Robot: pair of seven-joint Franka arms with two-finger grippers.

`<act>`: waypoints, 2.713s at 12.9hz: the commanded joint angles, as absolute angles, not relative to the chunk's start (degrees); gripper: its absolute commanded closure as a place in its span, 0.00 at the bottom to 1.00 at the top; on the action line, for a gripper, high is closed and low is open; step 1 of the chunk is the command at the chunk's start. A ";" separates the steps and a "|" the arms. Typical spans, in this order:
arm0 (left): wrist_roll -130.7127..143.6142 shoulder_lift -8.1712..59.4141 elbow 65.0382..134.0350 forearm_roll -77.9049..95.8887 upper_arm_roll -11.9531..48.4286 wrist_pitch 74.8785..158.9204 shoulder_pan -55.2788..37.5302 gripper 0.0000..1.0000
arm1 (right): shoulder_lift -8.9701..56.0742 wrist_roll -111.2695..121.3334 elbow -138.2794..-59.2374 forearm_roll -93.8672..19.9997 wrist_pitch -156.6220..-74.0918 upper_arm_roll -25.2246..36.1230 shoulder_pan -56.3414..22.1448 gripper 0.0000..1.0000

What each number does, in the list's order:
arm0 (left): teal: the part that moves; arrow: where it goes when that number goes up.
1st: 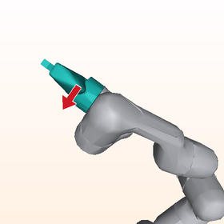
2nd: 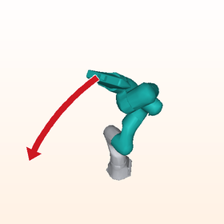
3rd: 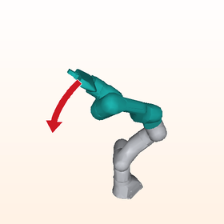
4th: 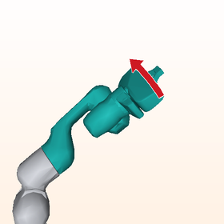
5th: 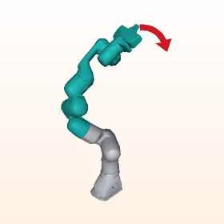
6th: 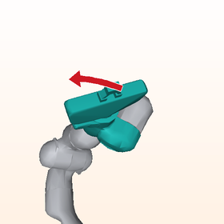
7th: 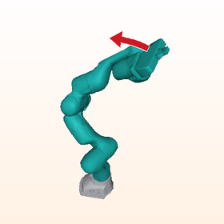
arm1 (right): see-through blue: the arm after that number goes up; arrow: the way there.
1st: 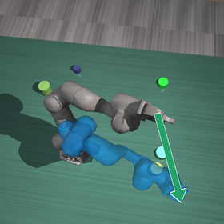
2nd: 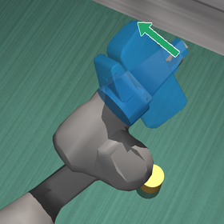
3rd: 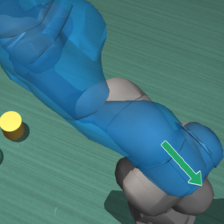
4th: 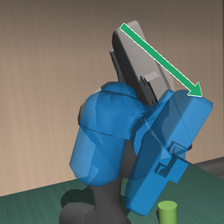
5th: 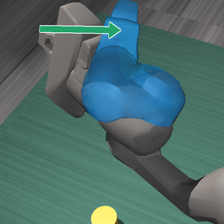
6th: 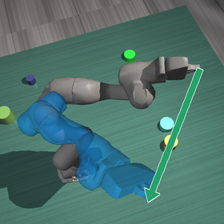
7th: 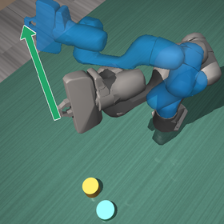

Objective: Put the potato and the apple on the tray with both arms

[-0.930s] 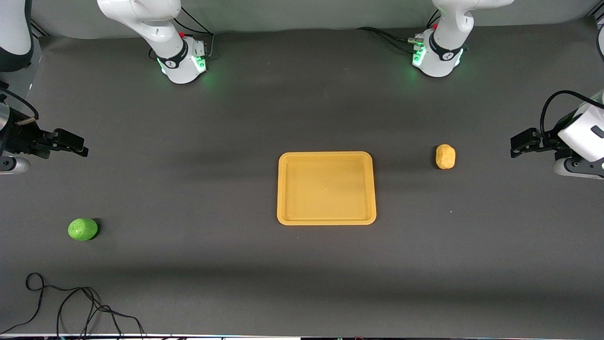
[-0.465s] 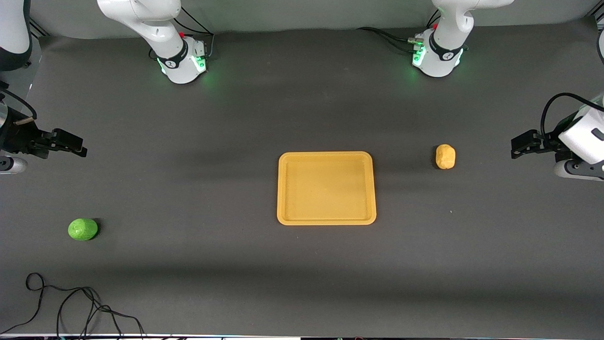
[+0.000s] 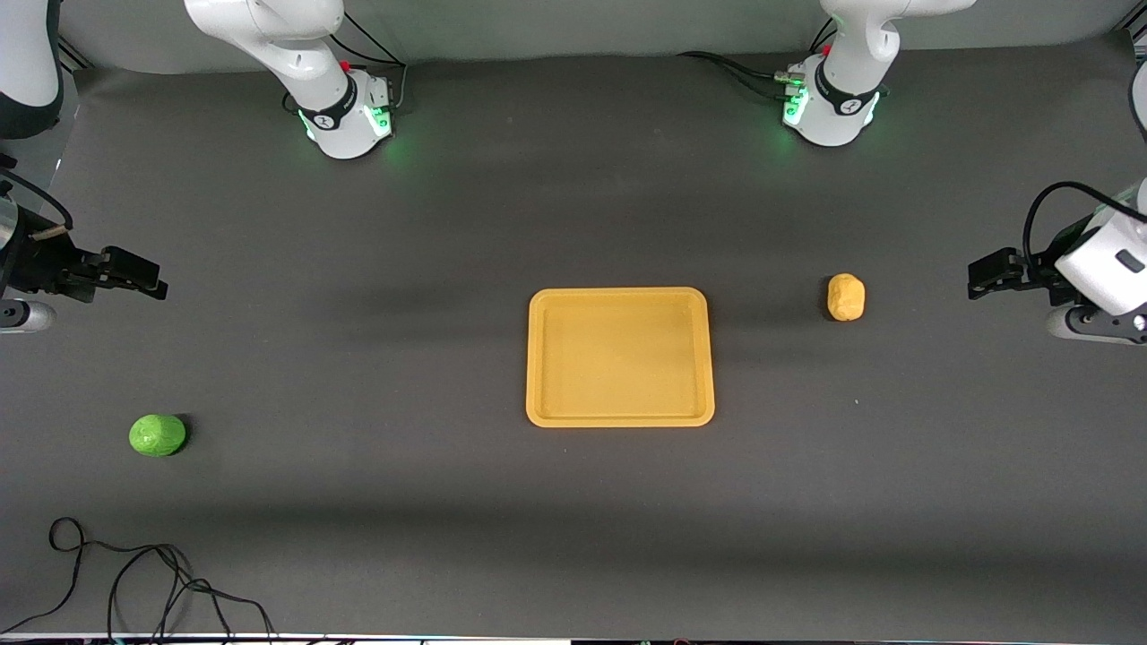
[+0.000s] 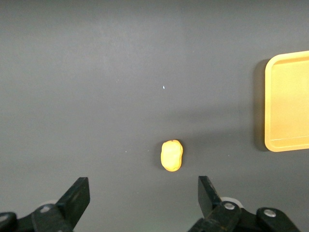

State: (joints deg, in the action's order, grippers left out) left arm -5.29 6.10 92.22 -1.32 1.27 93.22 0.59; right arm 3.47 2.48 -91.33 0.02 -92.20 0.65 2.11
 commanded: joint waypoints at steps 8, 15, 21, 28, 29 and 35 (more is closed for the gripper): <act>-5.63 9.48 126.12 0.96 1.49 117.86 0.36 0.00 | 4.31 1.49 -91.05 -0.88 -92.19 1.14 2.11 0.00; -5.10 17.74 128.67 3.16 2.72 127.07 -3.69 0.01 | 9.48 11.04 -88.70 -0.17 -96.59 1.67 12.45 0.00; -10.55 16.70 131.84 0.88 2.37 127.18 -1.93 0.06 | 28.01 21.71 -67.71 -0.70 -96.42 1.67 19.60 0.00; -6.60 13.98 129.76 1.92 2.90 122.11 -2.81 1.00 | 31.28 21.88 -77.14 -2.90 -110.35 1.32 19.25 0.00; -3.89 14.58 125.46 3.15 3.77 118.60 -3.86 1.00 | 32.16 21.88 -79.34 -3.07 -113.61 1.23 19.16 0.00; 28.18 30.29 95.23 4.92 6.33 115.93 -19.49 1.00 | 40.50 24.95 -83.06 -6.67 -125.32 1.23 19.69 0.00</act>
